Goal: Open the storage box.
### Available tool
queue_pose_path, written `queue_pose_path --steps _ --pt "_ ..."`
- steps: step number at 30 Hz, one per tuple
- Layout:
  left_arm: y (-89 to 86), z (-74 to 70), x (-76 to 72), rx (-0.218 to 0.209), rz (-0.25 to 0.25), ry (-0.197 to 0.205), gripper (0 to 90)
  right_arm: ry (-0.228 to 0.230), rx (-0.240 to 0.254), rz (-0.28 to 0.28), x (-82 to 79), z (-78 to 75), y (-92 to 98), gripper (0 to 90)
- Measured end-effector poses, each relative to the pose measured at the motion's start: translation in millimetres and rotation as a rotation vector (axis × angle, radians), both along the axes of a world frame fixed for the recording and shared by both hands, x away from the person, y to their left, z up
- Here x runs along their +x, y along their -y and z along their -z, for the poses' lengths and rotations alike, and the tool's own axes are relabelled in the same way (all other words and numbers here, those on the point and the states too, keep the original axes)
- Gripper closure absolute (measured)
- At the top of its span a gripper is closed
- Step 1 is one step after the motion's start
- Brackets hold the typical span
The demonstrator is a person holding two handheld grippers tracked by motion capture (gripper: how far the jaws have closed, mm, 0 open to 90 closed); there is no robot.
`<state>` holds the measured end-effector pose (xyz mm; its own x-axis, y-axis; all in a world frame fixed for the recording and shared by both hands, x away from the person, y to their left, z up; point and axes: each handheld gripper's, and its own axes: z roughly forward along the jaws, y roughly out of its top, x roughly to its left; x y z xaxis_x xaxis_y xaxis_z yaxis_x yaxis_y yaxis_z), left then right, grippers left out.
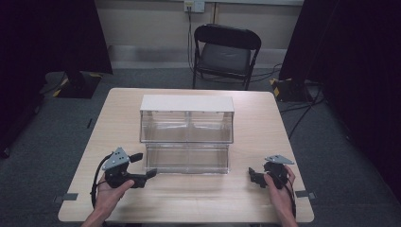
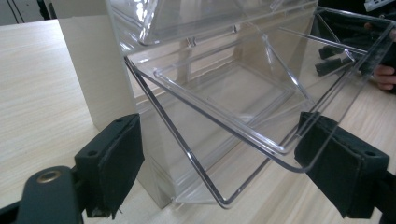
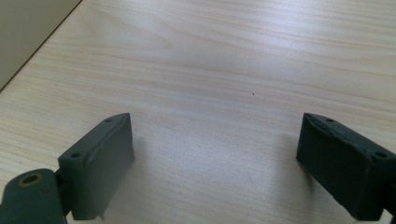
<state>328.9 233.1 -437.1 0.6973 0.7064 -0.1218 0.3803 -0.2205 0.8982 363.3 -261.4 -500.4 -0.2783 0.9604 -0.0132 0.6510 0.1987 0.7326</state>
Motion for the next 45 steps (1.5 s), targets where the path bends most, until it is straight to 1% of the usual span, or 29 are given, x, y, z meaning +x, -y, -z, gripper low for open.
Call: queue_pose_path --steps 2,4,6,8,9,11,13,15,17,18,21,23,24,26,28,31,33,36,38,39,41,42,43,44,45 --pt "1.5 -1.4 0.7 -0.007 0.003 0.0 15.6 0.0 0.0 0.0 0.0 0.0 0.0 10.2" --pt "1.3 -3.0 1.3 0.009 0.006 0.012 15.6 0.0 0.001 0.0 0.0 0.0 0.0 10.2" --pt "1.2 -3.1 1.4 0.011 0.007 0.008 15.5 0.0 0.0 0.0 0.0 0.0 0.0 10.2" --pt "1.7 -2.7 1.5 0.006 0.012 -0.004 15.6 0.0 0.0 0.0 0.0 0.0 0.0 10.2" --pt "1.9 -2.6 1.8 0.007 0.014 -0.001 15.6 0.0 0.0 0.0 0.0 0.0 0.0 10.3" --pt "2.6 -3.7 1.7 0.028 0.012 0.0 15.6 0.0 0.0 0.0 0.0 0.0 0.0 10.2" --pt "3.2 -5.0 1.8 0.026 0.014 0.004 15.6 0.0 0.0 0.0 0.0 0.0 0.0 10.2" --pt "2.8 -6.8 2.2 0.034 0.019 0.005 15.6 0.0 0.0 0.0 0.0 0.0 0.0 10.2" --pt "1.8 -9.5 2.2 0.033 0.016 0.014 15.6 0.0 0.0 0.0 0.0 0.0 0.0 10.2" --pt "1.6 -10.4 2.0 0.021 0.007 0.011 15.5 0.0 0.0 0.0 0.0 0.0 0.0 10.2" --pt "1.6 -11.7 2.9 0.028 0.005 0.015 15.5 0.0 0.0 0.0 0.0 0.0 0.0 10.2" --pt "2.1 -11.7 2.9 0.021 0.003 0.015 15.4 0.0 0.0 0.0 0.0 0.0 0.0 10.2" --pt "1.9 -12.0 3.2 0.029 0.002 0.02 15.5 0.0 0.001 0.0 0.0 0.0 -0.1 10.2" --pt "3.0 -12.2 4.0 0.02 0.007 0.016 15.6 0.0 0.0 0.0 0.0 0.0 0.0 10.2" --pt "4.9 -13.6 4.5 0.021 0.01 0.013 15.4 0.0 0.0 0.0 0.0 0.0 0.0 10.2" --pt "6.2 -15.5 4.7 0.037 0.012 0.022 15.7 0.0 0.0 0.0 0.0 0.0 0.0 10.2" --pt "6.1 -15.6 5.0 0.036 0.012 0.021 15.7 0.0 0.0 0.0 0.0 0.0 0.0 10.2" --pt "6.9 -16.2 5.2 0.023 0.012 0.017 15.5 0.0 0.001 0.0 0.0 0.0 0.0 10.2" --pt "7.3 -17.8 5.9 0.015 0.012 0.021 15.5 0.0 0.0 0.0 0.0 0.0 0.0 10.2" --pt "7.2 -18.7 5.8 0.02 0.009 0.022 15.5 0.0 0.0 0.0 0.0 0.0 0.0 10.2" --pt "8.2 -19.4 6.4 0.017 0.013 0.024 15.5 0.0 0.0 0.0 0.0 0.0 0.0 10.2" --pt "8.3 -20.1 6.8 0.023 0.015 0.024 15.5 0.0 0.0 0.0 0.0 0.0 0.0 10.2" --pt "8.8 -20.0 6.7 0.019 0.014 0.021 15.5 -0.001 0.001 0.0 0.0 0.0 -0.1 10.2" --pt "8.9 -20.1 6.8 0.023 0.015 0.025 15.5 -0.001 0.001 0.0 0.0 0.0 -0.1 10.2" --pt "9.5 -19.6 6.8 0.016 0.015 0.022 15.3 -0.001 0.001 0.0 0.0 0.0 -0.1 10.2"
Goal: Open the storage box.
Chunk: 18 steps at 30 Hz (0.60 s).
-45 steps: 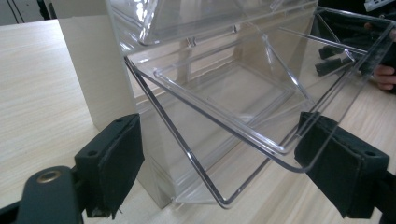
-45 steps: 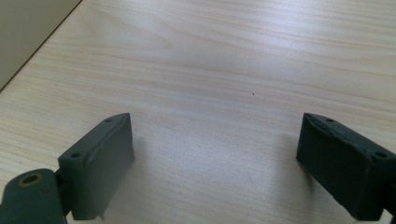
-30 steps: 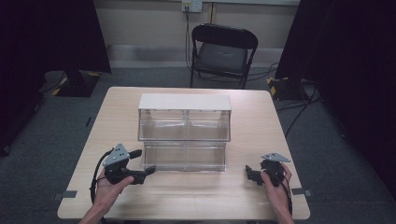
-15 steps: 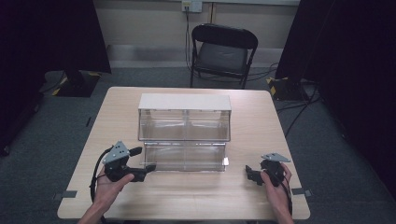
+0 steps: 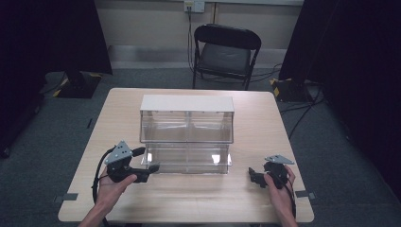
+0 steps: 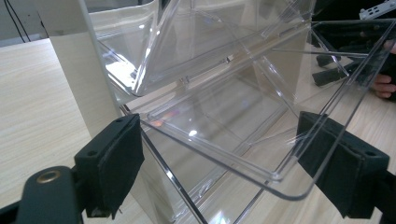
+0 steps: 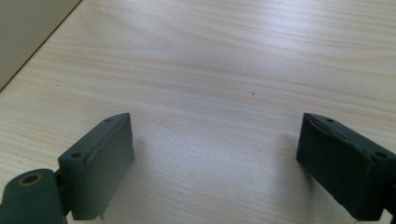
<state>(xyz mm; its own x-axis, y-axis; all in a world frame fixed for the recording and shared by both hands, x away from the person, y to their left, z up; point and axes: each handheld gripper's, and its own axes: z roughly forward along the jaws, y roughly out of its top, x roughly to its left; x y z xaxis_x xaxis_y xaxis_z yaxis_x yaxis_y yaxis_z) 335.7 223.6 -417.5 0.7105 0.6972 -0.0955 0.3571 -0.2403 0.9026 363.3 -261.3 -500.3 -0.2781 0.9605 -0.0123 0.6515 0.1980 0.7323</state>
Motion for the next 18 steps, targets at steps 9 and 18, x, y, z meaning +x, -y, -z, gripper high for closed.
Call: queue_pose_path --steps 9,18 --pt "0.3 -0.7 0.5 -0.002 -0.006 0.009 15.0 0.0 0.0 0.0 0.0 0.0 0.0 10.2" --pt "0.9 -1.7 1.4 -0.017 -0.014 0.009 15.0 0.0 0.0 0.0 0.0 0.0 0.0 10.2"
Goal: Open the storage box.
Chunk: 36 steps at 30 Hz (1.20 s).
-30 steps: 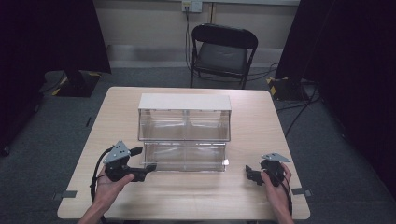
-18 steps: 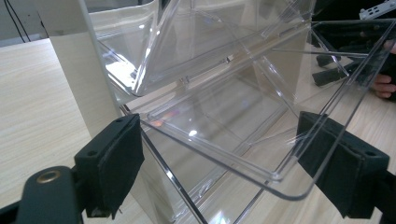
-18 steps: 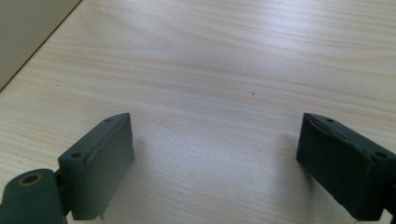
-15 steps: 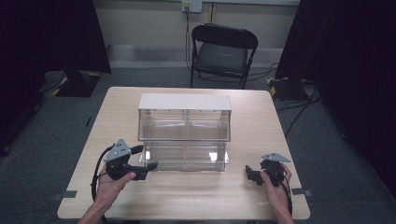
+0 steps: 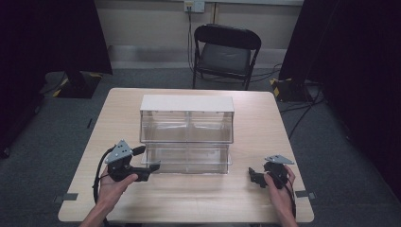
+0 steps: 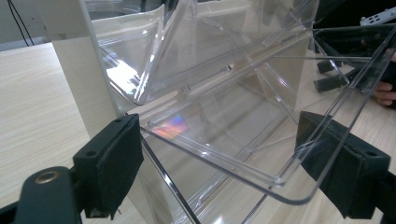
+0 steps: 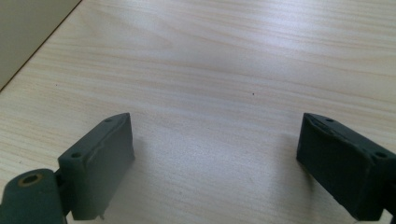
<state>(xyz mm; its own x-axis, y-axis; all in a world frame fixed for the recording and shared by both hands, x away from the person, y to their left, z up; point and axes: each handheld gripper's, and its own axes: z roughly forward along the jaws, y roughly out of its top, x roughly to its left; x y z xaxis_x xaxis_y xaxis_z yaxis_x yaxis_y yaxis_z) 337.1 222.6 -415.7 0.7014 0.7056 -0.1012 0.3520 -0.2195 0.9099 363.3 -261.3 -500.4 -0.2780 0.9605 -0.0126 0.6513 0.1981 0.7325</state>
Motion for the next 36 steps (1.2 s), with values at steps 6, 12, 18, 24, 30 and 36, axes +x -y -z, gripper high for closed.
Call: queue_pose_path --steps 6,12,18,24,30,36 --pt "0.5 -2.9 0.6 0.007 -0.002 0.006 15.3 0.0 0.0 0.0 0.0 0.0 0.0 10.2" --pt "-0.3 -6.4 0.7 -0.006 -0.004 0.009 15.5 0.0 0.0 0.0 0.0 0.0 0.0 10.2" --pt "0.3 -8.8 1.8 -0.001 -0.006 0.014 15.4 0.0 0.0 0.0 0.0 0.0 0.0 10.2" --pt "0.2 -10.9 3.1 -0.001 0.005 0.018 15.5 0.0 0.0 0.0 0.0 0.0 0.0 10.2" --pt "0.5 -12.3 4.3 -0.007 0.002 0.017 15.4 0.0 0.0 0.0 0.0 0.0 0.0 10.2" --pt "0.8 -14.7 5.4 0.0 -0.001 0.016 15.5 0.0 0.0 0.0 0.0 0.0 0.0 10.2"
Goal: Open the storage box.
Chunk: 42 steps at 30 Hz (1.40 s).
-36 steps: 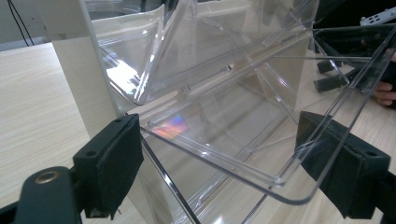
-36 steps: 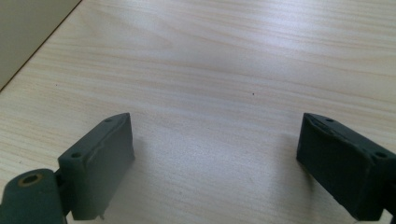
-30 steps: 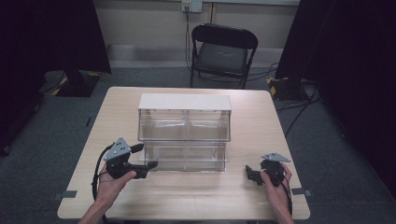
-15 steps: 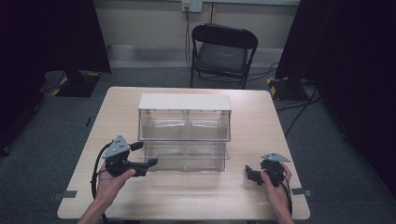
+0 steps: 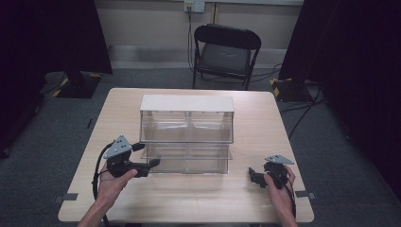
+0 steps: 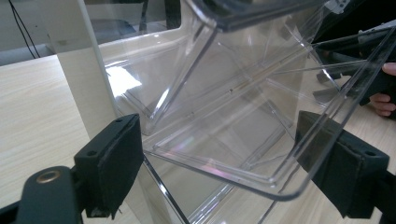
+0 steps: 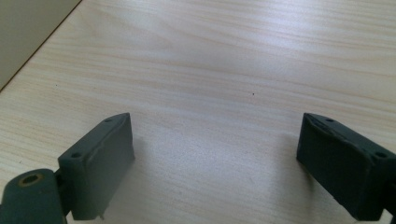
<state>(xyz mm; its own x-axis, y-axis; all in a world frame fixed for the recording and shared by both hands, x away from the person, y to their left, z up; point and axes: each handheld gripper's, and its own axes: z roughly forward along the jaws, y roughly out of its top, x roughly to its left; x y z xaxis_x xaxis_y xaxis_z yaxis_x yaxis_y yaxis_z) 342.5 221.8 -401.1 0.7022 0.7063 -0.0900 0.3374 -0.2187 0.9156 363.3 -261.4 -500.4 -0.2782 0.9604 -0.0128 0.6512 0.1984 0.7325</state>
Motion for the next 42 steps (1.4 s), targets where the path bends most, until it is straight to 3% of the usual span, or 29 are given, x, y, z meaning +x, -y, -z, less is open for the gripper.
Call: queue_pose_path --steps 9,19,21,42 --pt "0.9 -3.3 1.9 -0.004 -0.001 0.006 15.5 0.0 0.0 0.0 0.0 0.0 0.0 10.2" --pt "1.7 -5.2 3.0 0.022 0.001 0.012 14.9 0.0 0.0 0.0 0.0 0.0 0.0 10.2" --pt "2.1 -5.0 3.0 0.007 -0.002 0.011 15.0 0.0 0.0 0.0 0.0 0.0 0.0 10.2" --pt "1.6 -7.5 4.7 0.008 -0.001 0.017 15.0 0.0 0.0 0.0 0.0 0.0 0.0 10.2"
